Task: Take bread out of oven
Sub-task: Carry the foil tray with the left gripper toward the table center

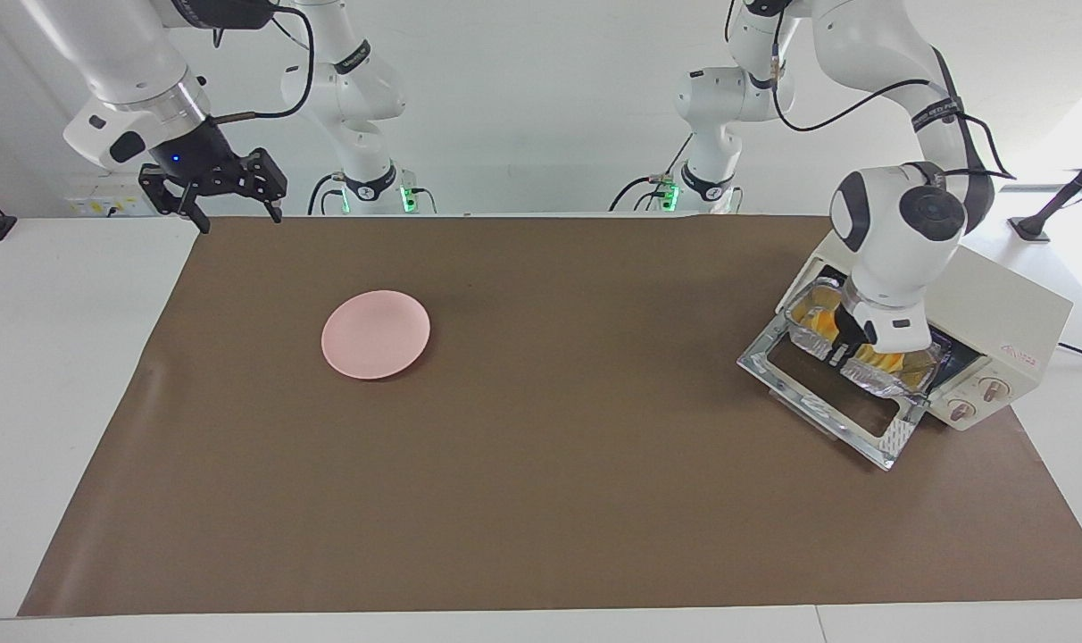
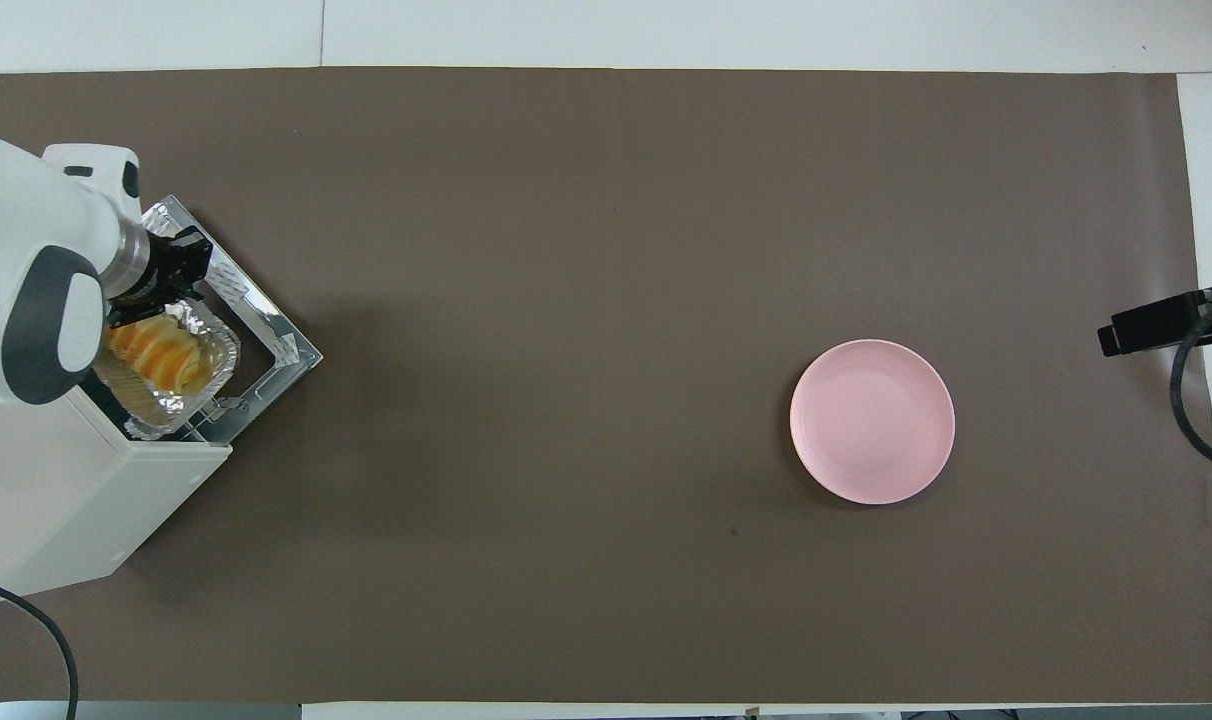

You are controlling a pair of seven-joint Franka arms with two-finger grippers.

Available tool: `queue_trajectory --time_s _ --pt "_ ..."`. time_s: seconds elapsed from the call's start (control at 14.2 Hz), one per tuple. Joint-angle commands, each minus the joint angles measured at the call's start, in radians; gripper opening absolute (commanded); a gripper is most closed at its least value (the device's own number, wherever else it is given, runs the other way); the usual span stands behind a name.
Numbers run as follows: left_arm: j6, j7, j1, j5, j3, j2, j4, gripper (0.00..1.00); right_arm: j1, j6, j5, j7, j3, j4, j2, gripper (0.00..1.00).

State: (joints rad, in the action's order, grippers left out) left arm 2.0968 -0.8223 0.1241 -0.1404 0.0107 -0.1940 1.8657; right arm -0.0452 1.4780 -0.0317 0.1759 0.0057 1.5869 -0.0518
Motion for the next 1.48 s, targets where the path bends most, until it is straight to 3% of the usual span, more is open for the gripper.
queue_trajectory --time_s 0.0,0.28,0.42,0.63,1.06,1.27,1.41 --pt "0.005 0.070 0.139 0.013 0.005 -0.039 -0.054 0.00 -0.004 -0.010 -0.013 -0.013 0.007 0.016 -0.019 1.00" --pt "0.003 0.207 0.339 0.120 0.000 -0.065 -0.089 0.00 -0.013 -0.010 -0.014 -0.013 0.007 0.018 -0.019 1.00" --pt "-0.040 0.209 0.440 0.146 0.000 -0.128 -0.173 0.00 -0.012 -0.010 -0.013 -0.013 0.007 0.016 -0.019 1.00" --pt "-0.096 0.203 0.503 0.211 -0.052 -0.295 -0.363 0.00 -0.012 -0.010 -0.013 -0.013 0.007 0.016 -0.019 1.00" --pt "0.041 0.198 0.588 0.243 -0.054 -0.343 -0.341 0.00 -0.024 -0.010 -0.013 -0.010 0.007 0.016 -0.019 1.00" --pt "0.031 0.166 0.588 0.257 -0.054 -0.341 -0.344 0.24 -0.024 -0.018 -0.013 -0.009 0.007 0.016 -0.019 1.00" --pt "0.022 0.141 0.586 0.281 -0.049 -0.343 -0.361 0.73 -0.024 -0.016 -0.013 -0.009 0.007 0.016 -0.019 1.00"
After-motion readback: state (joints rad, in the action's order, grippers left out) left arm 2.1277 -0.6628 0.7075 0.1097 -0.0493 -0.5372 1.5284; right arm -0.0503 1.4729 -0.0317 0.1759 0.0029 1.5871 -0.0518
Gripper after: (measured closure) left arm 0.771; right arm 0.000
